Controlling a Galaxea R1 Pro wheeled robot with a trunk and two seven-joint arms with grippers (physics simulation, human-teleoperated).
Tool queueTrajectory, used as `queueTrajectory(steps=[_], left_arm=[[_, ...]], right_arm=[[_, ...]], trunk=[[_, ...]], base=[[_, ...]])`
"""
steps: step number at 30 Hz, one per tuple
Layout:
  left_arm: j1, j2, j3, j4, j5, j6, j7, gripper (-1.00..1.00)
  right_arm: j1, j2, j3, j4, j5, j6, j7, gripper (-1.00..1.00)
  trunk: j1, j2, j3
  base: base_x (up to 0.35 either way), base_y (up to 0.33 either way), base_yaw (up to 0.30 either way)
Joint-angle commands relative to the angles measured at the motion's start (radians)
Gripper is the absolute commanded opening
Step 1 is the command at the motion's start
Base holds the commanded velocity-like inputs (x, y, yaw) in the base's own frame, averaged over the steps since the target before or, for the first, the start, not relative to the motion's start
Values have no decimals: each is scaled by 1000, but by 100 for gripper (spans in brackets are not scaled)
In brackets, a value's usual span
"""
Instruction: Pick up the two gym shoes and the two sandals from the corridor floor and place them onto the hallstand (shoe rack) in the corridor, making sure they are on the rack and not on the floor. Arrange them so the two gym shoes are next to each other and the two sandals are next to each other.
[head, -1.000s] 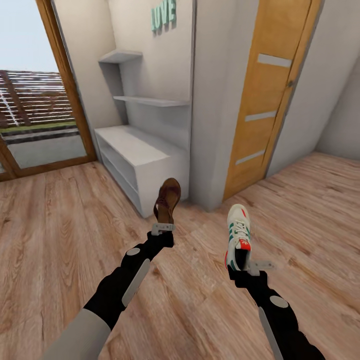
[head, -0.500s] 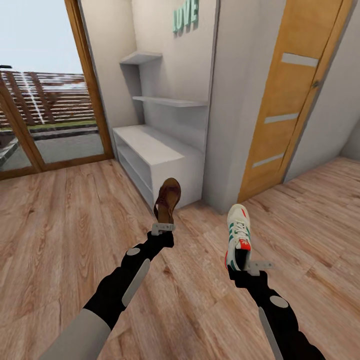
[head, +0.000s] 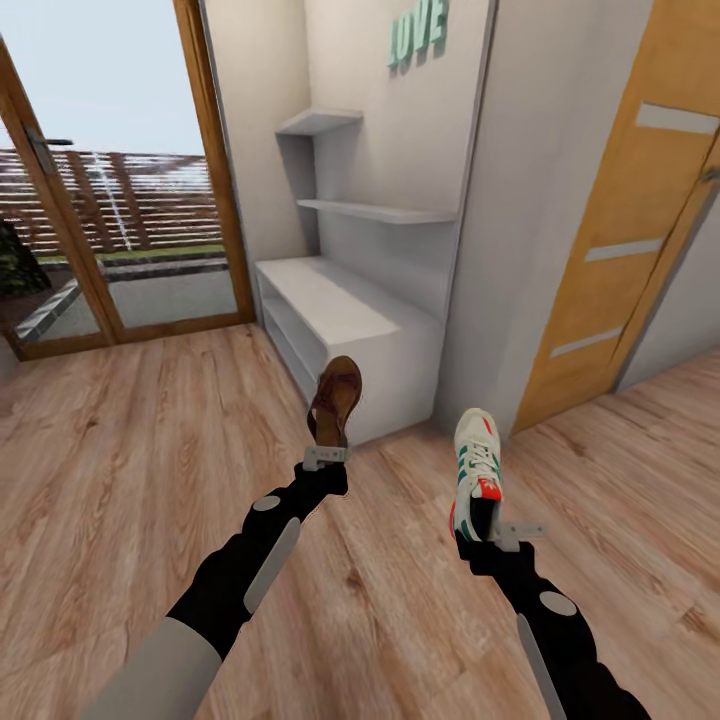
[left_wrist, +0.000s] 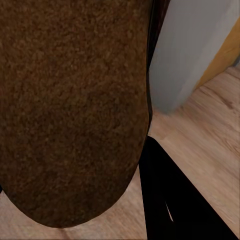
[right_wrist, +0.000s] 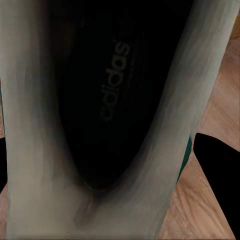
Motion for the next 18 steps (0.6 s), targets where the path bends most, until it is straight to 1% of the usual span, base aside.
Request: queueTrajectory(steps=[1, 18], left_arm=[[-1, 0, -1, -1, 5, 5, 1, -100], [-1, 0, -1, -1, 5, 5, 1, -100]], right_arm=[[0, 0, -1, -2, 1, 6, -1, -100], [0, 0, -1, -1, 1, 6, -1, -100]], trunk=[[0, 0, 0], [0, 0, 19]], base=[[345, 0, 204], [345, 0, 212]])
